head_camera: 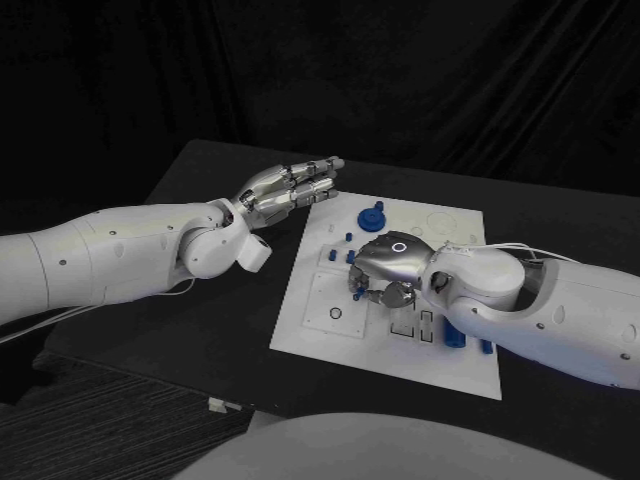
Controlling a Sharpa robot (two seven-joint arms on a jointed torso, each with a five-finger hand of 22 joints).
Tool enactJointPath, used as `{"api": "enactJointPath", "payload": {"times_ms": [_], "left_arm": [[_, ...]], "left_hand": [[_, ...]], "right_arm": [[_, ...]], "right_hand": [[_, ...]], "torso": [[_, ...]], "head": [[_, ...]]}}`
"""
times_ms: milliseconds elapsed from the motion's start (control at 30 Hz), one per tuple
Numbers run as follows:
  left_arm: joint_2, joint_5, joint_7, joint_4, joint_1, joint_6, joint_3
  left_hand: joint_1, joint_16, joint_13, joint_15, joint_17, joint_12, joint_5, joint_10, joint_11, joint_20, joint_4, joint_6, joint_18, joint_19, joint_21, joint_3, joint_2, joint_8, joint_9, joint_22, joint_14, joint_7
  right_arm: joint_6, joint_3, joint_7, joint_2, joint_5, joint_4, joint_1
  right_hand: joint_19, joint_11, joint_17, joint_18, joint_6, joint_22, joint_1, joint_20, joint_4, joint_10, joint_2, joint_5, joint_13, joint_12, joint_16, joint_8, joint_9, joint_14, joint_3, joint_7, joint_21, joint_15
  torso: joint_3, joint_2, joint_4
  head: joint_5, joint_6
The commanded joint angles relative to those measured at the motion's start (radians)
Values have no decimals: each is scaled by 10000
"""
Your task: Assemble the parts on the task board
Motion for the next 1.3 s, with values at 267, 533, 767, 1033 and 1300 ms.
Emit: {"api": "enactJointPath", "payload": {"times_ms": [267,533,767,1033,1300], "left_arm": [[33,63,42,-13,-58,201,10],[31,63,33,-32,-82,216,10],[42,63,25,-44,-101,237,10],[48,62,-16,-80,-113,248,10],[62,62,-50,-97,-120,276,10]], "left_hand": [[86,60,18,70,16,68,35,19,71,55,-62,25,186,16,34,0,18,24,1,16,11,80],[81,65,22,71,18,93,34,29,83,57,-71,30,186,24,38,18,28,27,2,26,15,89],[77,67,23,72,19,99,33,33,91,59,-77,39,186,34,42,30,33,29,3,42,17,94],[75,69,22,72,20,99,33,34,93,60,-79,38,186,39,44,33,34,29,3,51,19,96],[73,68,23,73,19,102,31,35,94,61,-80,38,187,44,47,36,34,30,3,60,17,98]], "right_arm": [[103,6,-181,2,-77,17,-42],[149,6,-203,23,-77,14,-57],[212,6,-223,42,-77,21,-68],[203,6,-220,62,-77,37,-74],[260,6,-255,81,-77,36,-79]], "right_hand": [[25,-1,-9,17,0,1786,-20,68,-87,79,66,43,16,-32,-3,59,10,486,0,23,-20,57],[28,-4,-5,15,-3,1790,-24,67,-89,98,64,45,21,-26,-1,53,7,487,-4,23,-7,55],[28,-6,-7,15,-15,1790,-36,67,-89,117,56,43,26,-21,-2,41,1,486,-12,26,-7,53],[30,-13,-23,14,-8,1792,-52,65,-86,151,62,42,34,-11,-11,34,-3,482,-19,23,1,50],[30,-20,-31,14,5,1793,-59,64,-87,170,66,43,39,-6,-16,35,-3,480,-23,17,4,46]], "torso": [[-3,3,-5],[-10,-5,4],[-9,-18,1],[-10,-7,5],[-2,0,-1]], "head": [[20,-1],[33,-1],[45,-1],[61,-1],[52,-1]]}}
